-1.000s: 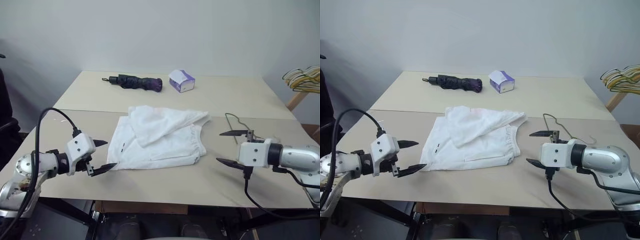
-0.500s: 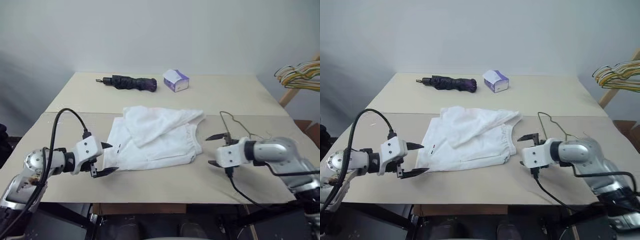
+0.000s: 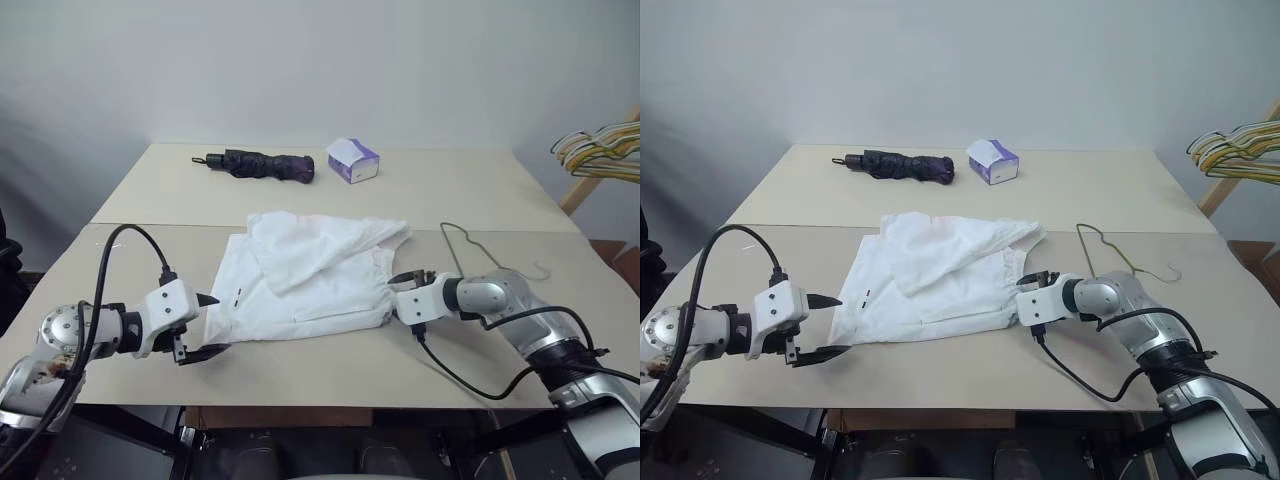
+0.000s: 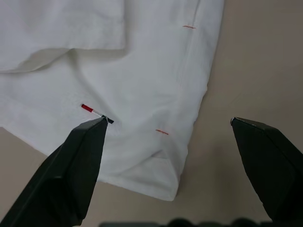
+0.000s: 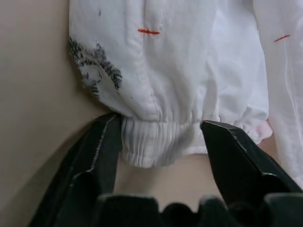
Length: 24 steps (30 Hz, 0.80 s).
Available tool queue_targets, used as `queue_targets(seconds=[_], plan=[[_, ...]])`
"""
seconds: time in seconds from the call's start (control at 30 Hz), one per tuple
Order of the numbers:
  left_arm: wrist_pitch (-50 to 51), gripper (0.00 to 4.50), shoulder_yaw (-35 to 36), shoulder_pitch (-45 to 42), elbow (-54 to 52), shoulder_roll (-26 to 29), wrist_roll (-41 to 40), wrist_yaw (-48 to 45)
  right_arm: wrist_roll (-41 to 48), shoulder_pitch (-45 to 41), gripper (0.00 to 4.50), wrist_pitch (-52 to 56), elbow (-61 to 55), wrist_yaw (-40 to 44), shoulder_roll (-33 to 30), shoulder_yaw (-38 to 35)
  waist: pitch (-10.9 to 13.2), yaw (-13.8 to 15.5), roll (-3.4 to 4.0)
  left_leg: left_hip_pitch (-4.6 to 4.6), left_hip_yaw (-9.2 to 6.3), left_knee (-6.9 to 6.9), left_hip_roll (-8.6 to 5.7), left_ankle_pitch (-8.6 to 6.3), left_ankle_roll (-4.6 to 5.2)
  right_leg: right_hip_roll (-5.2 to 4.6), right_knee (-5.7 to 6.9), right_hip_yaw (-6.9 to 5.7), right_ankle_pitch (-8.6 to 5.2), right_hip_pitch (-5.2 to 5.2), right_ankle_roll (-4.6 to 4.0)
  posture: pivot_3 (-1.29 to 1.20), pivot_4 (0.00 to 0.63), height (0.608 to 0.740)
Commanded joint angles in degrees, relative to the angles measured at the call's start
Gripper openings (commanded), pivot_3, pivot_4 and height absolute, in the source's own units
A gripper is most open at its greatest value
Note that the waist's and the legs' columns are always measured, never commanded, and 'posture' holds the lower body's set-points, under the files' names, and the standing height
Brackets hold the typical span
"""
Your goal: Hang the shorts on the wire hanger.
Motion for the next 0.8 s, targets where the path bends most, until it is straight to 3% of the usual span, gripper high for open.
queue_targets(seconds=[0.03,0.2,0.23,0.57,0.67,0.8], plan=[[-1.3,4.50,0.6,0.1,-0.9,0.9,1.6,0.8,1.3,-0.5,1.93,-1.4,-1.1,0.8,-0.2,-0.4,0.0,0.0,0.00,-0.01,0.01,0.00,0.00,0.00,0.00,0.00,0.01,0.00,0.01,0.02,0.02,0.04,0.000,0.740],[-2.9,4.50,-2.2,-1.3,1.1,0.5,5.8,2.1,1.2,0.5,0.19,-1.2,-1.8,1.0,-0.2,-0.5,0.0,0.1,0.00,-0.01,0.01,-0.01,0.01,0.00,0.00,0.01,0.04,0.00,0.00,0.01,0.02,0.04,0.000,0.740],[-3.3,4.50,-2.7,-1.7,1.9,0.4,6.4,2.1,1.2,0.6,0.05,-1.3,-1.9,1.0,-0.2,-0.5,0.0,0.0,0.00,-0.01,0.01,-0.01,0.00,0.00,0.00,0.01,0.04,0.00,0.00,0.01,0.02,0.03,0.000,0.740],[-7.1,4.50,-10.0,-8.6,15.6,-3.0,8.6,-1.5,-1.1,0.9,0.05,-0.5,-1.8,-2.2,0.0,-0.6,0.0,0.0,0.01,-0.01,0.03,-0.01,0.00,0.00,0.00,0.02,0.11,0.00,0.00,-0.02,0.01,0.02,0.000,0.740],[-8.3,3.91,-11.8,-11.8,20.2,-4.3,10.7,-0.9,-1.0,1.2,0.00,-0.2,-2.5,-2.4,0.0,-0.8,0.0,0.2,0.01,0.00,0.04,0.00,-0.02,0.01,0.00,0.01,0.11,0.00,0.00,-0.02,0.02,0.01,0.000,0.740],[-9.6,2.67,-12.6,-13.8,23.2,-5.2,10.9,-1.5,-1.0,1.6,0.00,0.4,-3.3,-2.7,-0.2,-1.1,0.0,0.0,0.03,0.02,0.04,0.00,-0.01,0.02,-0.01,0.01,0.14,0.01,0.00,0.01,0.02,0.00,0.000,0.740]])
